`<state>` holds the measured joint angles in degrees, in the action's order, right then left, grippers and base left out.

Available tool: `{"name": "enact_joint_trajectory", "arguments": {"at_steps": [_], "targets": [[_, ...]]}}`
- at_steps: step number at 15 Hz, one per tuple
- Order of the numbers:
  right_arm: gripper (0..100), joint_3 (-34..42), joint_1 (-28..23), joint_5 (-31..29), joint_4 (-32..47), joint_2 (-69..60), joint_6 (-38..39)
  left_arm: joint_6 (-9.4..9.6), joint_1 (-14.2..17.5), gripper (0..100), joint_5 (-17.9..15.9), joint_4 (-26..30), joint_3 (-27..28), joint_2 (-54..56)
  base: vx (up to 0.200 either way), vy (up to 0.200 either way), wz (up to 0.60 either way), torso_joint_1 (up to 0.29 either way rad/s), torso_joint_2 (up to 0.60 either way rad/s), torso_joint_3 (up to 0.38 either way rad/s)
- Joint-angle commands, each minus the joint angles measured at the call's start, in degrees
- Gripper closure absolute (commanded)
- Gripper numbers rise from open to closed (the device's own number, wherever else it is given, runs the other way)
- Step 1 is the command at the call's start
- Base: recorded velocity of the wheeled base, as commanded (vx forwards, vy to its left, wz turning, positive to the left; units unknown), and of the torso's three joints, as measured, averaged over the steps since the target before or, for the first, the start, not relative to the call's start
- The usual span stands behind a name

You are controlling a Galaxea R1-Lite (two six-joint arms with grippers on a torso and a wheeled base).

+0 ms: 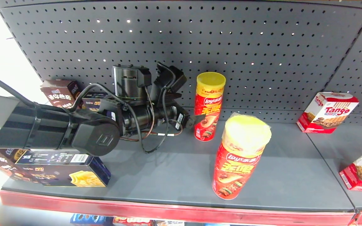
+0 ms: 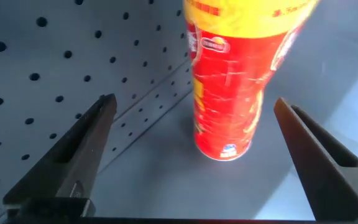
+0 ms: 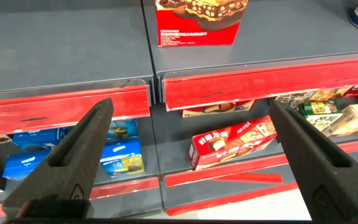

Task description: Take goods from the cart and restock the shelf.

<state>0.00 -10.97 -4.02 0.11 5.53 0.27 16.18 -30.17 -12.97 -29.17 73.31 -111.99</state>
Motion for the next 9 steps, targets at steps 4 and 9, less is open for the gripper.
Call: {"name": "enact_joint_trajectory", "arguments": {"at_steps": [4, 9], "targets": [[0, 0.0, -0.01, -0.02, -0.02, 0.09, 0.0, -0.27, 0.55, 0, 1.55, -0.1, 1.48, -1.65, 0.0, 0.0, 0.0, 0.0, 0.0, 0.0], [0, 0.0, -0.01, -0.02, -0.02, 0.09, 0.0, -0.36, 1.08, 0, 2.42, -0.1, 2.18, -2.61, 0.0, 0.0, 0.0, 0.0, 0.0, 0.0]]}}
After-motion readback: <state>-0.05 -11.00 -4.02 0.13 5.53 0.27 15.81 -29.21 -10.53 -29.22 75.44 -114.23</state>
